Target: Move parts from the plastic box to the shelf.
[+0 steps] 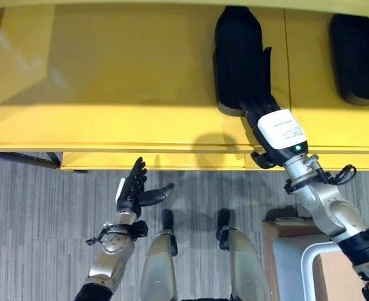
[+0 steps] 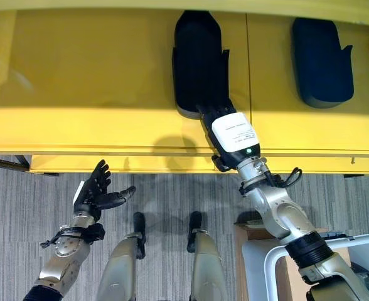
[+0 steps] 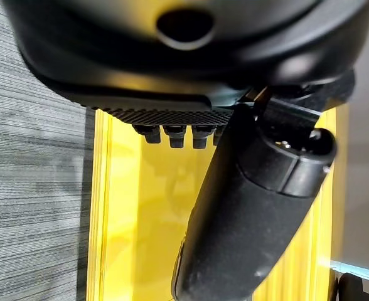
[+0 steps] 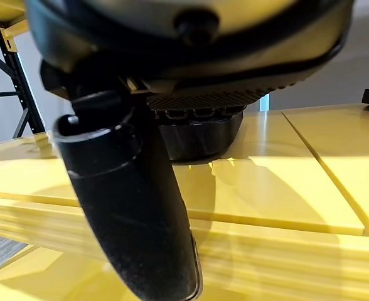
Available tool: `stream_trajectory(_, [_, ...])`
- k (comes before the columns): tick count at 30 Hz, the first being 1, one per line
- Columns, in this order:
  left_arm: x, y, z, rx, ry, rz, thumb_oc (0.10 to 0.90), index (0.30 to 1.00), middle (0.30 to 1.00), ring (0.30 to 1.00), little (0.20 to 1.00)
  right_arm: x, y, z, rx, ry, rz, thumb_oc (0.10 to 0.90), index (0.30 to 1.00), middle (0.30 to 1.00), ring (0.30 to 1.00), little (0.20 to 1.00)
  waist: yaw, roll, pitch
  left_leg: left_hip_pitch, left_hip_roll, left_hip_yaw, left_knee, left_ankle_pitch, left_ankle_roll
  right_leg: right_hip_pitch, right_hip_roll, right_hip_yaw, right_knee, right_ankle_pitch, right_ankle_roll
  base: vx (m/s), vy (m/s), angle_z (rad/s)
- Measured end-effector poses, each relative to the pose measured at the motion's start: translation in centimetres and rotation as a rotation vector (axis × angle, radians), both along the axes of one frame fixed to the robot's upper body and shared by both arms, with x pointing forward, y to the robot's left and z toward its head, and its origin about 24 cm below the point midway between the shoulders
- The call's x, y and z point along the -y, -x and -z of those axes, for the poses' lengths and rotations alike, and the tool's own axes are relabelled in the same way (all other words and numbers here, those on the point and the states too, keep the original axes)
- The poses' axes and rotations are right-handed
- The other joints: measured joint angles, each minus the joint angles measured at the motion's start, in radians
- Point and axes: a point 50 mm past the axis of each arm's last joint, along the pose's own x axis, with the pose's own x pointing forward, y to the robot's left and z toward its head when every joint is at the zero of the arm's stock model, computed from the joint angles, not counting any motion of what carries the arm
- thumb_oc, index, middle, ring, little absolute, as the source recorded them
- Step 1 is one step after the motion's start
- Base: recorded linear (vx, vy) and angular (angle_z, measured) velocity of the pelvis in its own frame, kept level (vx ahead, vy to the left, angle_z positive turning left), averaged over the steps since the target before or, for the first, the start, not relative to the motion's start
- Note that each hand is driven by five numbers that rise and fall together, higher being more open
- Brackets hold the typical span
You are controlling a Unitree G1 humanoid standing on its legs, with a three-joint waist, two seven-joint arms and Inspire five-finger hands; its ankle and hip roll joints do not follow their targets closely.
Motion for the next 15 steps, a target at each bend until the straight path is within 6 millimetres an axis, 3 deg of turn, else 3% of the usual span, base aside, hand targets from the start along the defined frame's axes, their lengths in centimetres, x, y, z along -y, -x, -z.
stream_trajectory(5, [-0.3,0.1,0.0,0.005,-0.021,-0.021,0.9,1.0,1.0,1.0,1.0,-0.7,2.2,-1.8,0.094,-0.043,-0.075,0.9,1.0,1.0,1.0,1.0,-0.008,0.005,0.001,-0.004,0.0,0.0,0.0,0.0,0.0,-0.003,0.0,-0.002,-0.002,0.0,0.0,0.0,0.0,0.0])
stream_trajectory(15, [-0.1,-0.1,-0.1,0.012,-0.015,-0.025,0.9,1.0,1.0,1.0,1.0,-1.2,3.8,-5.0,0.291,-0.089,-0.151,0.9,1.0,1.0,1.0,1.0,-0.009,0.006,0.001,-0.007,0.0,-0.001,0.002,0.0,0.0,-0.006,0.0,-0.001,0.001,-0.001,0.0,0.0,0.0,0.0])
